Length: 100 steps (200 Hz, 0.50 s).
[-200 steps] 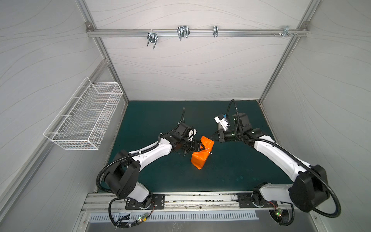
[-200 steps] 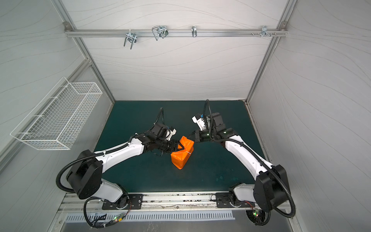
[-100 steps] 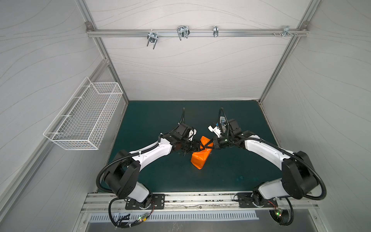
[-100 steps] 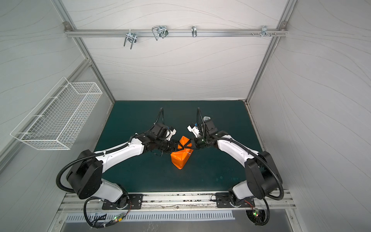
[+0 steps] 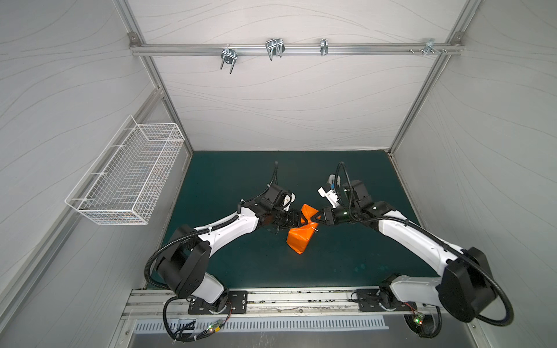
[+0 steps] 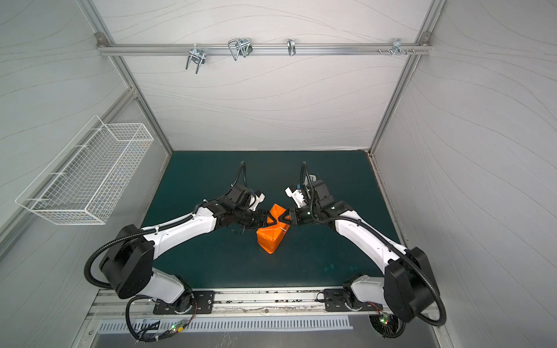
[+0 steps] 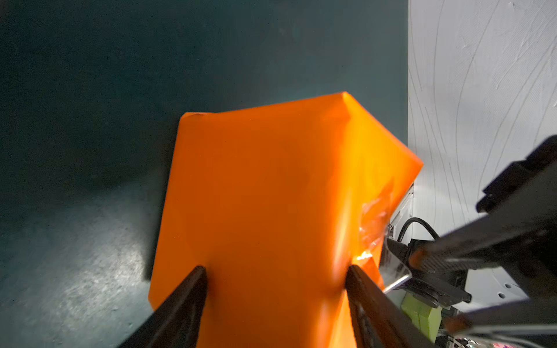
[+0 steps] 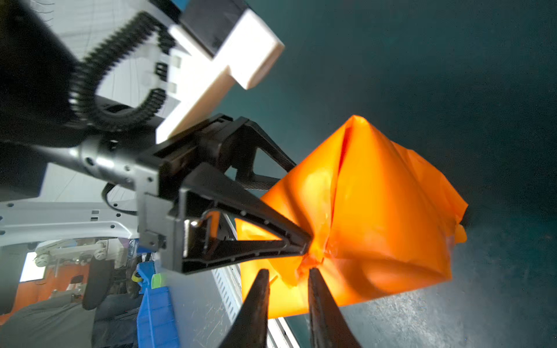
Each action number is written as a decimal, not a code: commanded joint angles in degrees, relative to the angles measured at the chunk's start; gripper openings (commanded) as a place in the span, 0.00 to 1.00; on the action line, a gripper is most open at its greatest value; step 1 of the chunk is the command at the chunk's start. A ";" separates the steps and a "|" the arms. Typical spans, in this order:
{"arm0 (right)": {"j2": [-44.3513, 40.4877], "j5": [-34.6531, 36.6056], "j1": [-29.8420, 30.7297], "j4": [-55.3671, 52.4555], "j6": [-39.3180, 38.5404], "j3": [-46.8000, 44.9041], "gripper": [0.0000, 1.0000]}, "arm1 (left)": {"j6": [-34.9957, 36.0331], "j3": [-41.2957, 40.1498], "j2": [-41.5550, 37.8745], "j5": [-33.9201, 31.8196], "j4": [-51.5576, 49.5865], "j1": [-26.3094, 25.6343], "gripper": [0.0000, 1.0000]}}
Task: Wrap a gift box in wrapping paper
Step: Wrap the gift box with the wrapping paper.
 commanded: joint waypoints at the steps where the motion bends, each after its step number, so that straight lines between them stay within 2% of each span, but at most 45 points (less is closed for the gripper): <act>1: -1.85 -1.97 -0.07 -0.57 0.43 -1.29 0.20 | 0.68 -1.10 2.51 -3.41 -4.16 -0.43 0.73; 17: -1.30 -4.67 0.16 0.85 1.25 -2.31 0.12 | 0.66 -1.09 2.42 -3.41 -4.24 -0.40 0.73; 33: -1.04 -4.30 0.82 0.79 1.14 -2.82 0.11 | 0.75 -0.83 2.51 -3.49 -4.49 -0.39 0.73; 40: -0.89 -3.30 0.84 -0.24 0.81 -2.96 0.16 | 0.72 -0.74 2.47 -3.58 -4.61 -0.39 0.73; 56: -2.89 -1.69 0.27 0.30 1.09 -4.99 0.37 | 0.76 -0.43 2.43 -3.63 -4.78 -0.39 0.73; 74: -6.00 -1.80 -0.63 2.53 1.54 -7.80 0.49 | 0.83 -0.31 2.55 -3.54 -4.91 -0.45 0.73; 88: -7.41 -2.51 -0.87 3.88 1.35 -9.23 0.50 | 0.83 -0.31 2.60 -3.49 -5.02 -0.39 0.73; 100: -7.41 -4.61 -1.22 5.69 2.00 -10.13 0.40 | 0.97 -0.38 2.51 -3.56 -5.00 -0.39 0.73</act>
